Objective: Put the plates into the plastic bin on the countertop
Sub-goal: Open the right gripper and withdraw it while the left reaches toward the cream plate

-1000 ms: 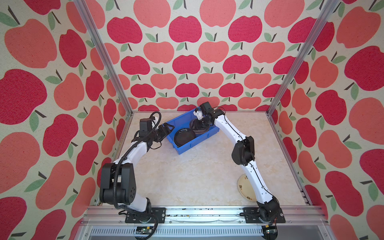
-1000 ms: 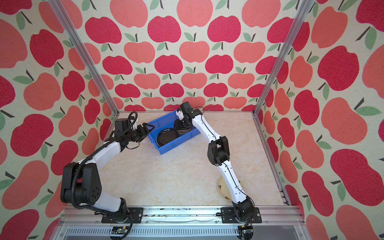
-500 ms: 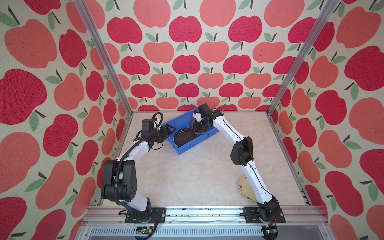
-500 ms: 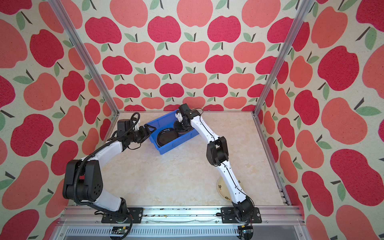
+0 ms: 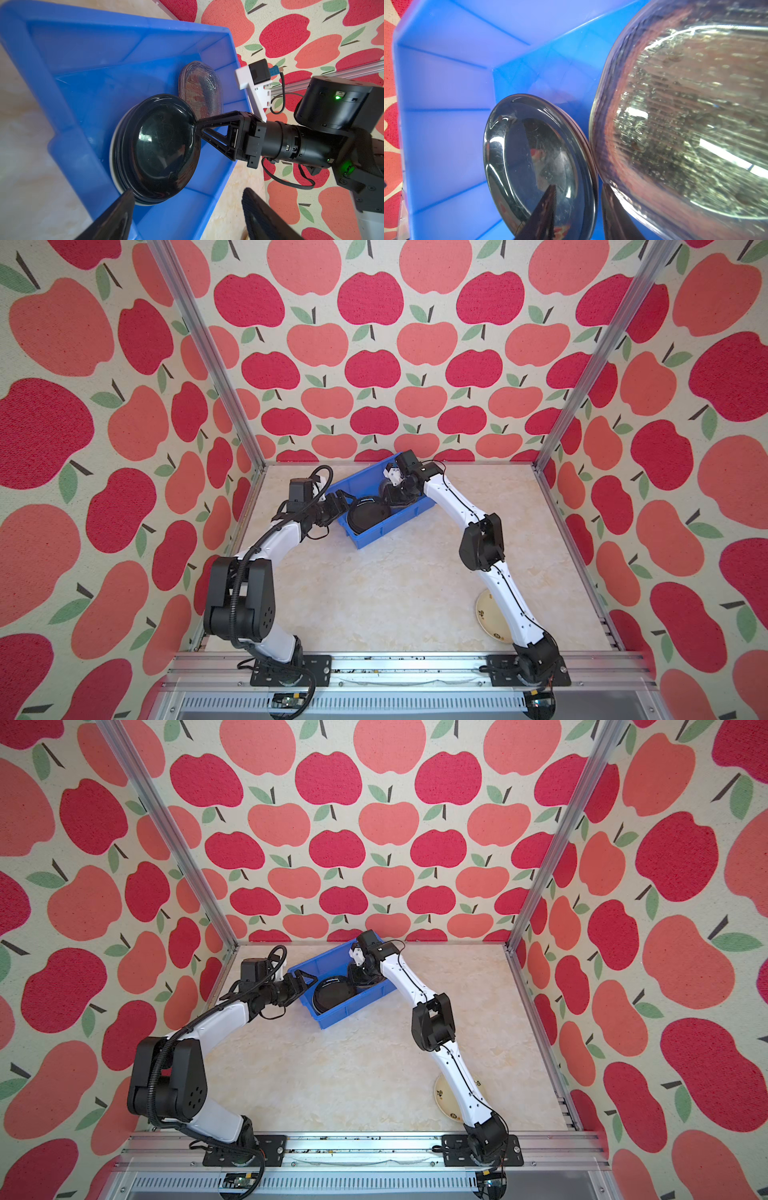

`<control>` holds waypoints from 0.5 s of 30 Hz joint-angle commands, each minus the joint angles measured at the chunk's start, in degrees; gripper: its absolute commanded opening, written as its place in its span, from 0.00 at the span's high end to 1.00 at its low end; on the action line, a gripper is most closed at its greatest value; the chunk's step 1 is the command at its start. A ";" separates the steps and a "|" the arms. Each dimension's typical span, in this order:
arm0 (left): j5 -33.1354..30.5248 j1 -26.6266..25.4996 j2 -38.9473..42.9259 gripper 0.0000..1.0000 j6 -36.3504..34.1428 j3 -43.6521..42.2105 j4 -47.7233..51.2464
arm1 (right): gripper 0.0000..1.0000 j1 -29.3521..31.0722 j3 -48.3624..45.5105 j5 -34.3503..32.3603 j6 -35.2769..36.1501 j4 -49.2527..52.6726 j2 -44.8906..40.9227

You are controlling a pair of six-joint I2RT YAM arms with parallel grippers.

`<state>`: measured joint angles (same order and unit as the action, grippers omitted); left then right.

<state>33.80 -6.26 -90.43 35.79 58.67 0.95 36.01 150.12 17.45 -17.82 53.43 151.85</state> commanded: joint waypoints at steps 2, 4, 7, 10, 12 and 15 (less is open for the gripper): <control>-4.03 -5.03 0.50 0.13 -5.66 5.22 4.48 | 0.55 -1.72 -4.46 -5.08 3.00 0.17 -12.14; -4.47 -8.24 0.71 0.08 -8.04 6.72 5.42 | 0.55 -2.40 -9.45 -7.81 3.98 0.49 -18.06; -4.49 -14.71 -0.39 0.06 -12.47 9.96 8.37 | 0.54 -3.65 -23.43 -12.75 4.59 -3.40 -30.00; -5.43 -21.82 -2.50 0.08 -15.10 11.85 9.84 | 0.54 -6.50 -41.33 -15.77 3.18 -10.62 -43.48; -4.93 -25.65 -3.58 0.09 -15.16 11.50 8.62 | 0.54 -9.38 -51.54 -15.04 1.21 -14.01 -51.23; -1.81 -30.91 -6.02 0.14 -14.18 10.72 5.44 | 0.55 -13.24 -67.34 -12.40 -2.16 -20.21 -62.78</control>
<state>30.26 -34.87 -93.69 23.35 69.71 6.74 25.08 93.38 5.08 -16.78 38.96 93.58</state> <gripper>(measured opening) 0.870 0.454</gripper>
